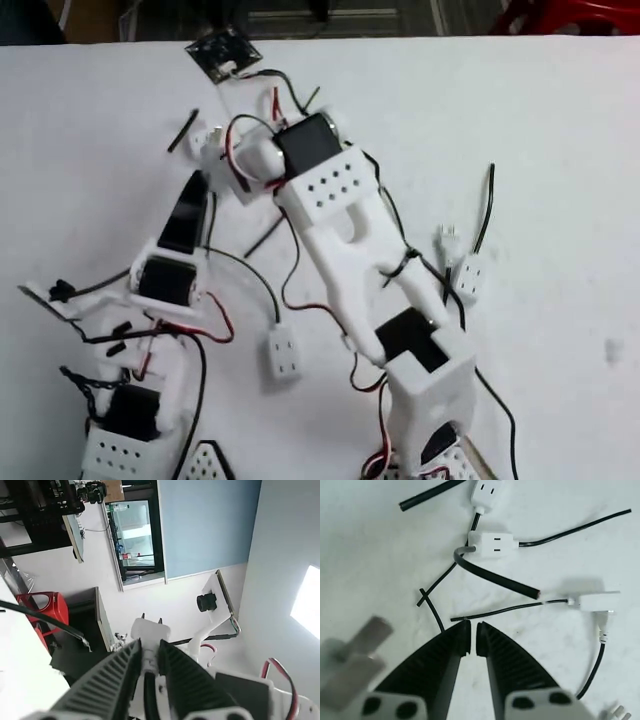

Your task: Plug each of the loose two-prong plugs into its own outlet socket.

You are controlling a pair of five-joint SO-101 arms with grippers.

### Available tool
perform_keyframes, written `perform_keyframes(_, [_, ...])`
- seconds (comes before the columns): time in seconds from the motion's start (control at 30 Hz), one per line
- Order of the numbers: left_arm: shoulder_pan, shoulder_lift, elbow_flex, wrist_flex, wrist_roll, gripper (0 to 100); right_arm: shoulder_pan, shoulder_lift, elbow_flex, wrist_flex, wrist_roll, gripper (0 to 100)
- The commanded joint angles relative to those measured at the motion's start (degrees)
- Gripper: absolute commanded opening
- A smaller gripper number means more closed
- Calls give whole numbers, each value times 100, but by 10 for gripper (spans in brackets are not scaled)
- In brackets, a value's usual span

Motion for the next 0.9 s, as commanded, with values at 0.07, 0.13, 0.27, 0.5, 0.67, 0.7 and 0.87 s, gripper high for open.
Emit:
perform_keyframes(0.07, [-84,40,-18,79,26,24,479,-154,-396,462,-9,34])
perform_keyframes(0.13, [-365,40,-70,79,26,24,743,-189,-352,567,-9,34])
perform_keyframes(0.27, [-1015,66,-369,334,26,24,1200,-435,-193,585,-9,34])
perform_keyframes(0.5, [-2009,66,-519,1371,-519,24,1209,-1525,1371,585,44,34])
perform_keyframes(0.67, [-2220,66,-510,2382,-1908,24,892,-2299,3059,567,378,38])
perform_keyframes(0.7, [-2220,66,-510,2629,-2136,24,796,-2387,3341,558,369,38])
perform_keyframes(0.87, [-2202,66,-554,3569,-3235,24,163,-2510,4440,505,-413,49])
